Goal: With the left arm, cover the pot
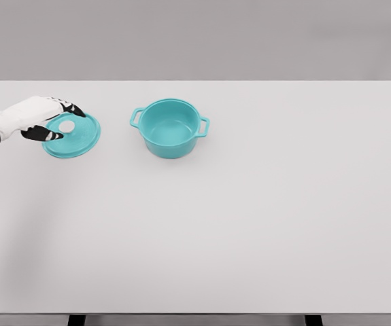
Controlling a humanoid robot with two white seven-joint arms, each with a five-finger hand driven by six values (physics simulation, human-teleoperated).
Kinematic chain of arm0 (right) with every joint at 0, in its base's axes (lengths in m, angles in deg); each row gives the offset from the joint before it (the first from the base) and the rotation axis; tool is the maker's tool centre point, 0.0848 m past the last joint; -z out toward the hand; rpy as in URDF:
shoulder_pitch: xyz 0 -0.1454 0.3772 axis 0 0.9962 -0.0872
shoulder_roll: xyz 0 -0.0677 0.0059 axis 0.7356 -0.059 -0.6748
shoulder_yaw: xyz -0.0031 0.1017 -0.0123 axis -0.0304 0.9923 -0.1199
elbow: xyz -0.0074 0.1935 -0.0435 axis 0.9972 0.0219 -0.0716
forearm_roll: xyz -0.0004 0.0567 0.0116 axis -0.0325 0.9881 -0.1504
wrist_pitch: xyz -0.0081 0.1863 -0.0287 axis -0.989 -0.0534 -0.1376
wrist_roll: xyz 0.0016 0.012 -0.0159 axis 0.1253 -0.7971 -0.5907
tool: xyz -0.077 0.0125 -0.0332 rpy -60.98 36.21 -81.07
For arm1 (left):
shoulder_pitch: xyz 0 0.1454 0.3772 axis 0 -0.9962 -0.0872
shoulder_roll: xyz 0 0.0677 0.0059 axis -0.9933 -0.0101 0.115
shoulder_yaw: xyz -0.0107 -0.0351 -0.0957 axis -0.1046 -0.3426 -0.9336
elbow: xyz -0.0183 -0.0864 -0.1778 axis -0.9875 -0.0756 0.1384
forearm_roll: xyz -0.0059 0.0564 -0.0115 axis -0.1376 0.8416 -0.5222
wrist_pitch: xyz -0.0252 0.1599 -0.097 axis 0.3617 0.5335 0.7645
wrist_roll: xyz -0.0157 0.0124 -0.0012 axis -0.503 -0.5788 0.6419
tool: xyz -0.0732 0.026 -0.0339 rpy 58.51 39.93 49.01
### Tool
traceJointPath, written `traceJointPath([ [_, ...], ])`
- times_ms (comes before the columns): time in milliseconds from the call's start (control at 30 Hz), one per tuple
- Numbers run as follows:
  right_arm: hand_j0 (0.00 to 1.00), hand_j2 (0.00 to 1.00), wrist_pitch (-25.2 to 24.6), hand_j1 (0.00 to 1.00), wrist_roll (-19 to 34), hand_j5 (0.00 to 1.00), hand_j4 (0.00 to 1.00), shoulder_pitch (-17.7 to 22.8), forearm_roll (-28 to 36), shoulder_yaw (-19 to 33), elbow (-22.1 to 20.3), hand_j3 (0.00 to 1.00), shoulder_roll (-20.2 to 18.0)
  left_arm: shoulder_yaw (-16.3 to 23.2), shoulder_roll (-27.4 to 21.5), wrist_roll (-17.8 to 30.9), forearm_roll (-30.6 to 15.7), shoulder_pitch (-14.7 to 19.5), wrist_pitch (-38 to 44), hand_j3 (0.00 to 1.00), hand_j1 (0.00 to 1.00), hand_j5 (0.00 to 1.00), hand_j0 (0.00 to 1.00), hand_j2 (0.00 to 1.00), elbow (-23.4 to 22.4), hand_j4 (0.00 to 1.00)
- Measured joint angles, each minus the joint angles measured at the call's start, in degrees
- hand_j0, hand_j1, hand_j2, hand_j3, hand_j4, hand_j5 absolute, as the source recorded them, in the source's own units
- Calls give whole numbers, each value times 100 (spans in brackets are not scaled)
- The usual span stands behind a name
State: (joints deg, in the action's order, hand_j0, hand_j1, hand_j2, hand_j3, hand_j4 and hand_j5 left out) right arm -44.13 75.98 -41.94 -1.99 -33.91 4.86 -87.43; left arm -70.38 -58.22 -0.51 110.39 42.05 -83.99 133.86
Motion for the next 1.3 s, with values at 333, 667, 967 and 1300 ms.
traceJointPath([
  [333,100,100,0,100,0,100,100,0,0,0,0,100,0,1,103,0,191,185,0,73,73,73,73,73,-396,73],
  [667,100,100,0,100,0,100,100,0,0,0,1,100,0,2,145,0,217,237,0,73,73,73,73,73,-567,73],
  [967,100,100,0,100,0,100,100,0,0,0,0,100,0,2,210,0,220,334,0,73,73,73,73,73,-751,73],
  [1300,100,100,0,100,0,100,100,0,0,0,0,100,0,-1,325,0,321,501,0,73,73,73,73,73,-1047,73],
])
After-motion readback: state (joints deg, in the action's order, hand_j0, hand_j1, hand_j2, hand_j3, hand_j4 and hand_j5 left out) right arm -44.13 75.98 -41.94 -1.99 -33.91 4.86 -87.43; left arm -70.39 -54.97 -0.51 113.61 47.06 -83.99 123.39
